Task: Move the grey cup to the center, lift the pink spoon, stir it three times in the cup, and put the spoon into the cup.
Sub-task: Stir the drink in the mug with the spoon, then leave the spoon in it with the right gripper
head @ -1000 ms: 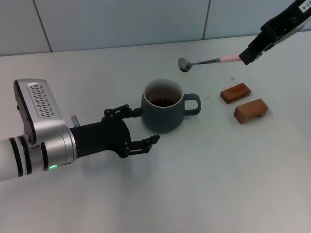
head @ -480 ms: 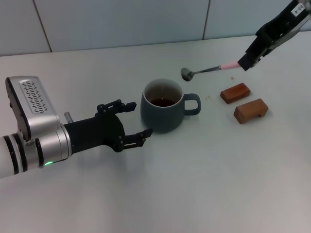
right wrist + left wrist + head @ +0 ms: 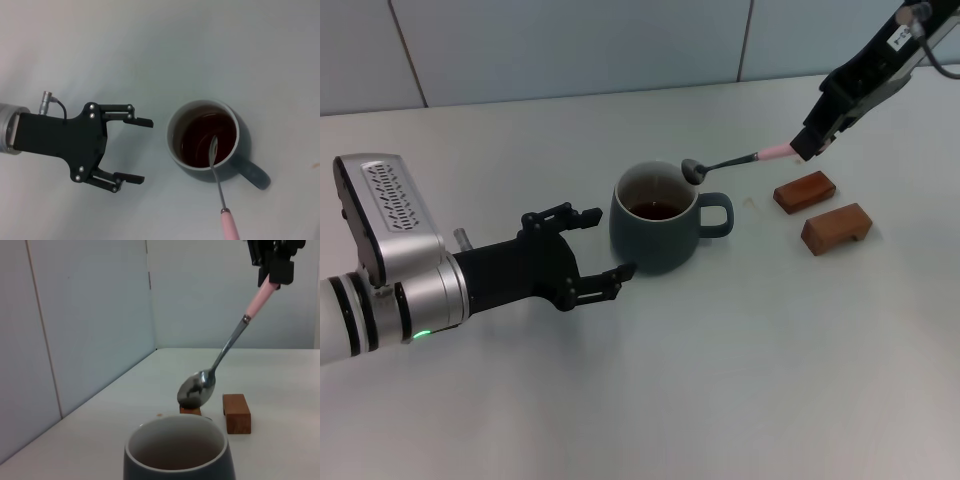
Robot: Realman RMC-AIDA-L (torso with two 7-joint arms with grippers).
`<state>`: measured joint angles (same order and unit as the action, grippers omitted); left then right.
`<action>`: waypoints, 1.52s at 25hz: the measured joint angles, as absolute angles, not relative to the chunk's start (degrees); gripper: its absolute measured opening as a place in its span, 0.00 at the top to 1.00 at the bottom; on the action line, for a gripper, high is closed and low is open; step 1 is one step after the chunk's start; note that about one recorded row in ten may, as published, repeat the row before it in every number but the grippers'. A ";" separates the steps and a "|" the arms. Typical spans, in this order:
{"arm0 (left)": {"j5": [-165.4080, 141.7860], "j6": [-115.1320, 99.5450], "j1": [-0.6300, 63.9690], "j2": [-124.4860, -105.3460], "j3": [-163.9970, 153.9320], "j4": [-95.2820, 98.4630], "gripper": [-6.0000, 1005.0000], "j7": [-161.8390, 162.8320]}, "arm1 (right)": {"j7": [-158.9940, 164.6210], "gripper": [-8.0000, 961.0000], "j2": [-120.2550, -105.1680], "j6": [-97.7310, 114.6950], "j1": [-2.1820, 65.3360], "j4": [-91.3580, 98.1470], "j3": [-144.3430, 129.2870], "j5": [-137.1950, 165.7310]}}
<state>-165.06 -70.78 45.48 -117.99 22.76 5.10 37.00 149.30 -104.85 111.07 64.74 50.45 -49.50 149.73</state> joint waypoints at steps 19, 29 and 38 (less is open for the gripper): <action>-165.06 -70.63 45.19 -118.14 22.77 4.85 0.20 36.49 | 147.58 0.87 -105.62 101.38 68.65 37.19 -52.96 150.21; -165.06 -70.64 45.17 -118.13 22.76 4.77 0.20 36.47 | 145.90 0.87 -106.91 97.39 70.12 34.13 -52.63 149.83; -165.06 -70.67 45.17 -118.23 23.07 4.57 0.20 36.31 | 146.11 0.87 -106.27 96.92 70.04 33.93 -52.91 151.57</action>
